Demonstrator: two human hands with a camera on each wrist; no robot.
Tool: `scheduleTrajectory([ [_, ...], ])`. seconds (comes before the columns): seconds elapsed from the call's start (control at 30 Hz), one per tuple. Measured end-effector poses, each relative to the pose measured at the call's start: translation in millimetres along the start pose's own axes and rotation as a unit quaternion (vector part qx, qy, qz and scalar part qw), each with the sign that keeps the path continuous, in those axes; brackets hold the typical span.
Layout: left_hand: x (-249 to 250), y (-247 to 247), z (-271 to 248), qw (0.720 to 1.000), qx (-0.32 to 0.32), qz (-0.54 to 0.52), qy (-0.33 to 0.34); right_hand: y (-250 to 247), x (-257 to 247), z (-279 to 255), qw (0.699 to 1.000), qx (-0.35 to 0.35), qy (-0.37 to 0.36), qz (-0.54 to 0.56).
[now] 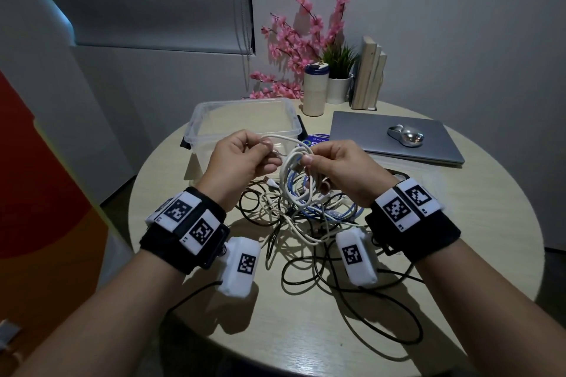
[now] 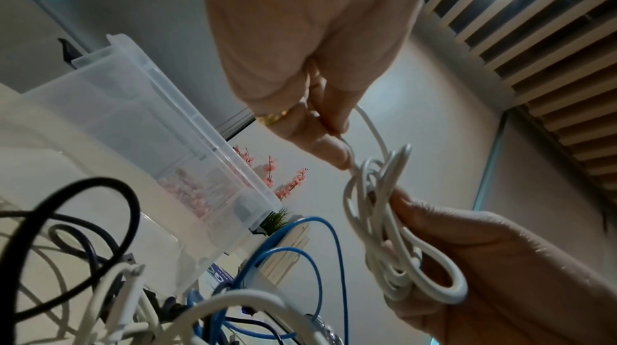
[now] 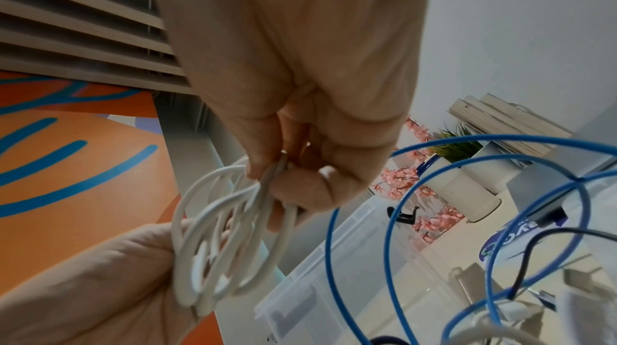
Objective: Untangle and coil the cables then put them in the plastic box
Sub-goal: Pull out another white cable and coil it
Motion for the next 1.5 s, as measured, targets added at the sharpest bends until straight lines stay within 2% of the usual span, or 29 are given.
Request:
scheduleTrajectory([
  [0.07,-0.3,1.5,-0.2,1.0,0.0,-0.018,-0.006,-0.3,-0.3,0.8,1.0,0.001,0.0,-0.003],
  [0.23,-11.8,11.9,-1.9,0.993,-0.015,-0.093,-0.074,-0.3,-2.2,3.1,1.0,0.009,-0.009,0.008],
  [0.4,-19.6,34.5,-11.2,0.986,-0.09,-0.088,-0.112,-3.2,-5.1,2.9,0.999,0.028,-0.019,0.018],
  [0.53,-19.2,42.0,-17.6,0.979,-0.116,-0.12,-0.117,-11.9,-3.5,5.8,0.997,0.068,-0.027,0.035],
  [0.73,-18.7,45.3,-19.5,0.981,-0.157,-0.008,-0.112,-16.4,-2.5,4.9,0.994,0.097,-0.037,0.026],
  [0.87,-22.0,49.6,-24.6,0.972,-0.197,0.001,-0.125,-18.1,-3.1,3.8,0.993,0.11,-0.039,0.012],
  [1.07,-25.8,53.3,-29.3,0.97,-0.215,0.027,-0.115,-21.8,-6.0,2.2,0.992,0.118,-0.042,0.0],
  [1.17,-29.1,47.6,-24.1,0.978,-0.17,0.008,-0.122,-20.8,-8.7,1.5,0.991,0.119,-0.056,0.0],
  [1.27,-30.2,31.9,-14.5,0.992,-0.059,-0.007,-0.108,-16.9,-9.0,3.5,0.993,0.098,-0.057,0.036],
  [1.4,-19.7,18.1,-8.7,0.99,0.013,0.137,-0.028,-7.7,-6.3,6.4,0.992,0.071,-0.045,0.099],
  [1.5,-9.9,18.6,-9.7,0.971,0.018,0.24,0.017,-1.2,-4.0,8.0,0.991,0.071,-0.034,0.109],
])
Point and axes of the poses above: each hand's wrist, its own z-axis towards the middle knuckle, its own y-axis out of the palm, x = y × z, the point moved 7 cm from there along z, towards the middle knuckle, and after that the axes turned 5 degrees about z, right-handed, at the moved point
